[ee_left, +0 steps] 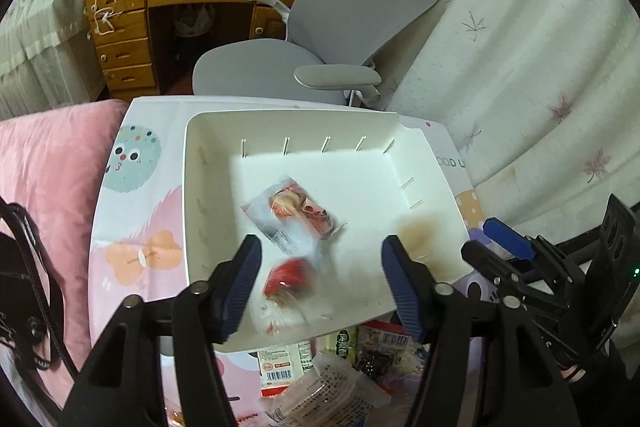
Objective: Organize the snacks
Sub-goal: 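Carry both snacks over the white tray and open both grippers to drop them, then withdraw both grippers from the tray back toward the snack pile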
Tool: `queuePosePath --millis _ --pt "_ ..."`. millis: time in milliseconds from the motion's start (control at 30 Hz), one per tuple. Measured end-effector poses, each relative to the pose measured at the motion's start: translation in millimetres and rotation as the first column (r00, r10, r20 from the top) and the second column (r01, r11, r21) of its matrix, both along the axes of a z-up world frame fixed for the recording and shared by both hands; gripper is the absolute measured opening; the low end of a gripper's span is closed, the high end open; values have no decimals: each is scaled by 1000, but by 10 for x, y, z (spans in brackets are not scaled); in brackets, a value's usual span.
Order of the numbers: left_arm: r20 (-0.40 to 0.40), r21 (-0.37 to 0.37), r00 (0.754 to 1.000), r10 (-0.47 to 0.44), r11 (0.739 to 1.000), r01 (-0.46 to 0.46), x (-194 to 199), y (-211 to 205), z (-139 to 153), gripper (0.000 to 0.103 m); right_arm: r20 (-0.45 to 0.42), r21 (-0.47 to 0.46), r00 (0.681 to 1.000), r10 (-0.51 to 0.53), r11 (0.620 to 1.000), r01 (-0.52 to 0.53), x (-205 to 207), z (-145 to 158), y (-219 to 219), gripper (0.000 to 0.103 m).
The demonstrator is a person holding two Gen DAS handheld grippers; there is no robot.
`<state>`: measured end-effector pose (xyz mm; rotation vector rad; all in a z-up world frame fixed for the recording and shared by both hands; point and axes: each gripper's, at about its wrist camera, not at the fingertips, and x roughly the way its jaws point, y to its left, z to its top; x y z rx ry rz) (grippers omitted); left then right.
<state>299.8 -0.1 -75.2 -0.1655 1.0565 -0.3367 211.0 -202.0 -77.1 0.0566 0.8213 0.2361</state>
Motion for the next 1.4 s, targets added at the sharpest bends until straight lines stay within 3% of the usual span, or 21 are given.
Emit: queuePosePath --millis 67,600,767,1100,1400 --pt "-4 13 1000 9 1000 -9 -9 18 1 66 -6 14 1000 10 1000 -10 3 -1 -7 60" --pt "-14 51 995 96 994 -95 -417 492 105 78 -34 42 999 -18 999 20 -205 70 66 63" --pt "-23 58 994 107 993 -106 -673 732 138 79 -39 27 998 -46 999 47 -396 112 179 72" --pt "-50 68 992 119 991 -116 -1221 1299 110 80 -54 25 995 -89 996 91 -869 189 535 77" --pt "-103 46 992 72 997 -68 -1598 1650 -51 80 -98 29 981 -170 984 173 -1219 174 847 82"
